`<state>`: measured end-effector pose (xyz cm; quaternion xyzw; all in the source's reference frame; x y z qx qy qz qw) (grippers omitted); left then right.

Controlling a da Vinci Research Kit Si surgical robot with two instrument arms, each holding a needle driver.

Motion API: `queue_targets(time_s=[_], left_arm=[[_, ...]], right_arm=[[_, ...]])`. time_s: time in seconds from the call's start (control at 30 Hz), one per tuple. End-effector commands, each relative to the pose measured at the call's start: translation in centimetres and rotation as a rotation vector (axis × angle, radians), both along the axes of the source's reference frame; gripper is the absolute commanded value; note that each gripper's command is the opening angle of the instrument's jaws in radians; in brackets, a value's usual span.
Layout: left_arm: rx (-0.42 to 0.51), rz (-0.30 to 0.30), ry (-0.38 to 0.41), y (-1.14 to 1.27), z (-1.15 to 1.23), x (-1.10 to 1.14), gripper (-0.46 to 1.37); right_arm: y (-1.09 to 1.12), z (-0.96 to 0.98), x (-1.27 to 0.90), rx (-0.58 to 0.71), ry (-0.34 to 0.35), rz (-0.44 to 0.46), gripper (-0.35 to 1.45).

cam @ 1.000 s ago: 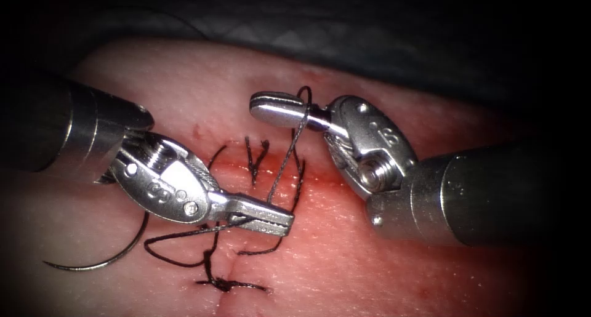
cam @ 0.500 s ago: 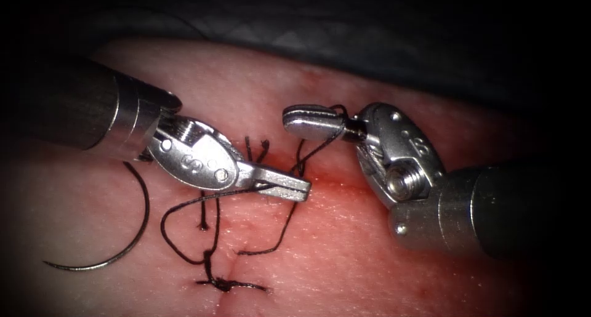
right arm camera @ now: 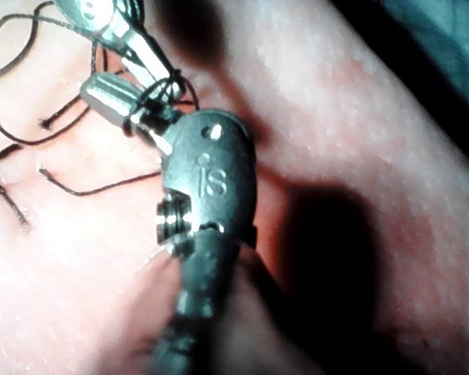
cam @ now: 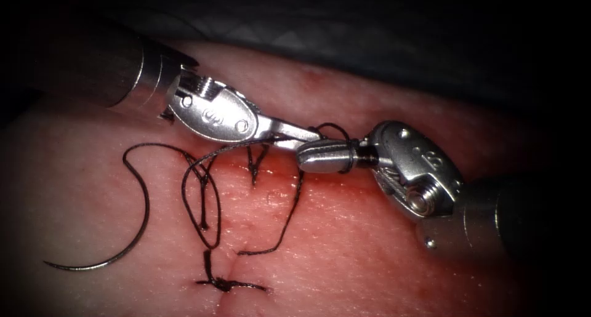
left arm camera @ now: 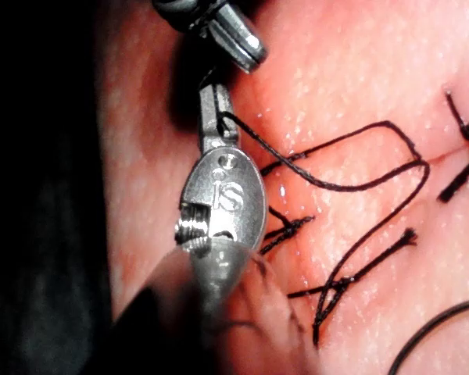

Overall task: Wound Closure
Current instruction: Pick up the suture tail with right end-effector

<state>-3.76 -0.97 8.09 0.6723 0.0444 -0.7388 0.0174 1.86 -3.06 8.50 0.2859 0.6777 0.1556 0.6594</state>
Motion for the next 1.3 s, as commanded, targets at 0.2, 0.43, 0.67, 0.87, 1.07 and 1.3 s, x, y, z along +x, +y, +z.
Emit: queue_targets(time_s=[0.2,0.43,0.67,0.87,1.07,1.3], left_arm=[[0.002,0.013,0.001,0.0,0.0,0.01,-0.35],[0.005,0.019,-0.002,0.03,-0.02,0.03,-0.35],[0.012,0.021,0.0,0.02,-0.06,0.12,-0.35],[0.01,0.022,0.003,-0.02,-0.07,0.2,-0.35],[0.009,0.026,0.008,-0.05,-0.08,0.26,-0.35],[0.002,0.025,0.014,-0.13,-0.05,0.27,-0.35]], right_arm=[[0.04,0.01,0.01,-0.101,-0.097,-0.091,0.06],[0.01,0.01,0.17,-0.195,-0.171,-0.163,0.91],[-0.08,-0.02,0.33,-0.237,-0.198,-0.29,0.85],[-0.14,-0.02,0.4,-0.265,-0.246,-0.408,0.8],[-0.19,0.05,0.47,-0.287,-0.324,-0.514,0.78],[-0.31,0.15,0.59,-0.294,-0.385,-0.634,0.76]])
